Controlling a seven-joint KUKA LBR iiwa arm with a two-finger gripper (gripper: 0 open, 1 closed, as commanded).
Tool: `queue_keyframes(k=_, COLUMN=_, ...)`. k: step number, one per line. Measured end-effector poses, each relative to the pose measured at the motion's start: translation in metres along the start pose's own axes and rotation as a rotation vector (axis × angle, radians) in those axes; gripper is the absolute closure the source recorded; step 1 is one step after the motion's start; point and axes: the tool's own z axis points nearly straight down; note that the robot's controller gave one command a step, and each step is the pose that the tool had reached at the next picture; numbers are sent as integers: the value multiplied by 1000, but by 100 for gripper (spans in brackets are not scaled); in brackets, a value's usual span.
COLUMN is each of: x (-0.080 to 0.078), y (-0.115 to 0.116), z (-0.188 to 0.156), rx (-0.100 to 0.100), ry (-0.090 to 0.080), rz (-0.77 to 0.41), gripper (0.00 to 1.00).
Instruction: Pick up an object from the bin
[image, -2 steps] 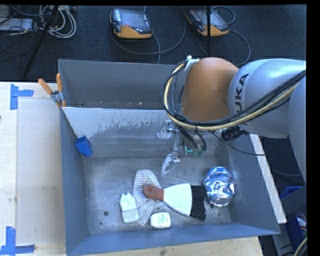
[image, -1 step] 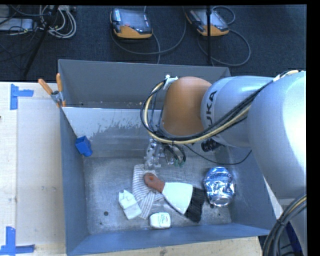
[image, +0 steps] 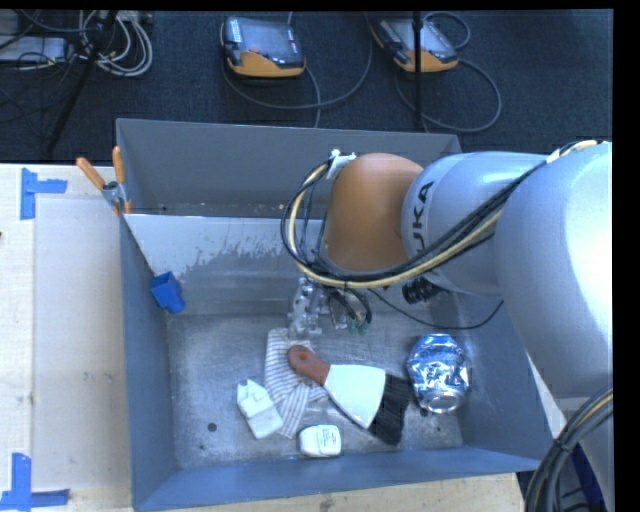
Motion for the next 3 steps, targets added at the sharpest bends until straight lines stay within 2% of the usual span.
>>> queue_keyframes(k=1, x=9, y=-3, z=-144, rx=3, ry=-6, rz=-17, gripper=100)
queue_keyframes(k=3, x=9, y=-3, z=-143, rx=3, ry=-4, rz=-15, gripper=100)
